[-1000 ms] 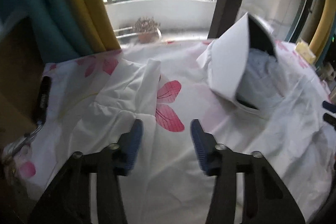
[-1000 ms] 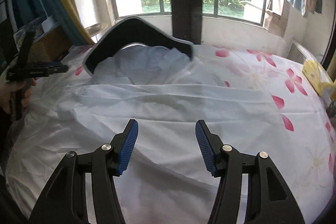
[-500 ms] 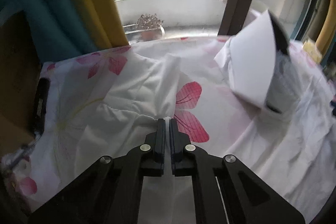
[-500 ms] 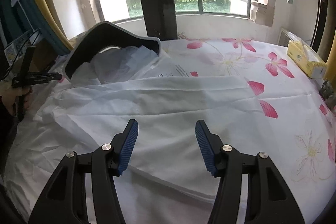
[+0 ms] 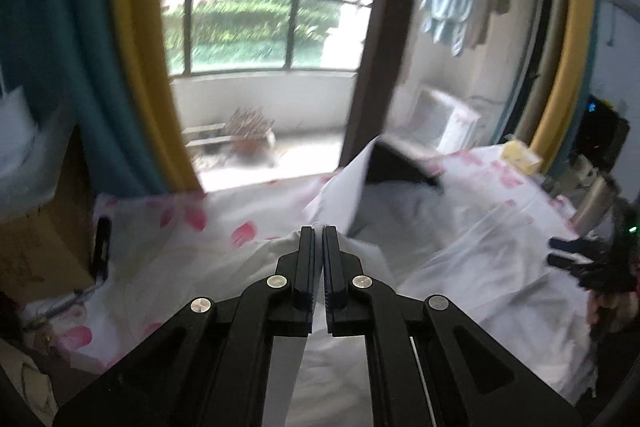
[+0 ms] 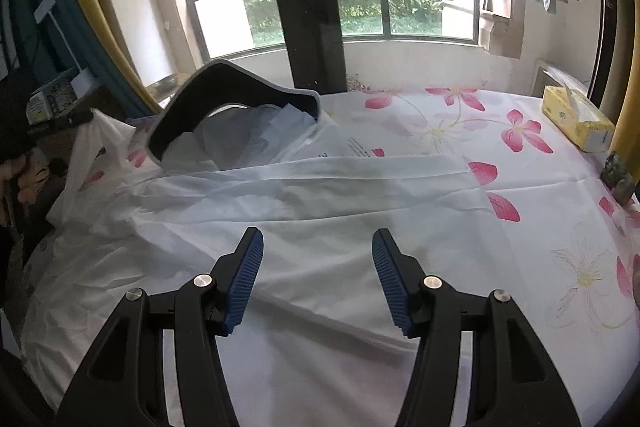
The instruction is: Fold large clothes
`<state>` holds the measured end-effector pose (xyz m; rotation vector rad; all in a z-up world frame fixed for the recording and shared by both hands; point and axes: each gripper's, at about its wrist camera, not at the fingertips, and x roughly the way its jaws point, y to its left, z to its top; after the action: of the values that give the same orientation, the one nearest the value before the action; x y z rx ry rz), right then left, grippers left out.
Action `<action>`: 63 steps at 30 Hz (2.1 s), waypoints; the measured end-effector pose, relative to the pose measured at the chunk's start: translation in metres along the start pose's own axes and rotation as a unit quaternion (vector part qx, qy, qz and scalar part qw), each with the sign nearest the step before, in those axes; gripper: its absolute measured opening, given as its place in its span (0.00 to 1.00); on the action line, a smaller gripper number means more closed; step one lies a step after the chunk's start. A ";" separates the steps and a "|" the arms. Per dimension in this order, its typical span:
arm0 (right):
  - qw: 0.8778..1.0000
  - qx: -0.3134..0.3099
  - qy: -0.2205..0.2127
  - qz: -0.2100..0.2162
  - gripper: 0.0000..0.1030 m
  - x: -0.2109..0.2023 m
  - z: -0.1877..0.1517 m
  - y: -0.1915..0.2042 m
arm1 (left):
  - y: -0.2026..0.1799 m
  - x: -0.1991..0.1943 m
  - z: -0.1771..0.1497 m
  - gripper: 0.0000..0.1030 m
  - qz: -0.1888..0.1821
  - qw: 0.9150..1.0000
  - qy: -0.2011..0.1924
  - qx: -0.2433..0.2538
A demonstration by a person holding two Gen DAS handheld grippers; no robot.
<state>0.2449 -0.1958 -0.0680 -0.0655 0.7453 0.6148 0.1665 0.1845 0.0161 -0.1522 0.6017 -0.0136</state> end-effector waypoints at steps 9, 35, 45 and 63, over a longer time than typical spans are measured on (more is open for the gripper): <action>1.000 0.007 -0.018 0.000 0.55 -0.028 -0.010 -0.014 | -0.060 -0.010 0.025 0.04 -0.032 0.998 -0.040 0.028; 0.994 0.089 -0.056 -0.030 0.55 -0.088 -0.054 -0.123 | -0.214 0.014 0.043 0.05 -0.106 0.990 -0.024 0.088; 0.994 0.095 -0.050 -0.037 0.55 -0.086 -0.057 -0.133 | -0.255 0.071 0.026 0.05 -0.151 0.984 0.017 0.093; 0.998 0.051 -0.003 -0.037 0.55 -0.049 -0.033 -0.111 | -0.157 0.071 -0.063 0.42 -0.113 0.986 0.123 0.006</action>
<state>0.2570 -0.3208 -0.0780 0.0037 0.7652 0.5061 0.1943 0.0162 -0.0514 -0.2088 0.8282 -0.2592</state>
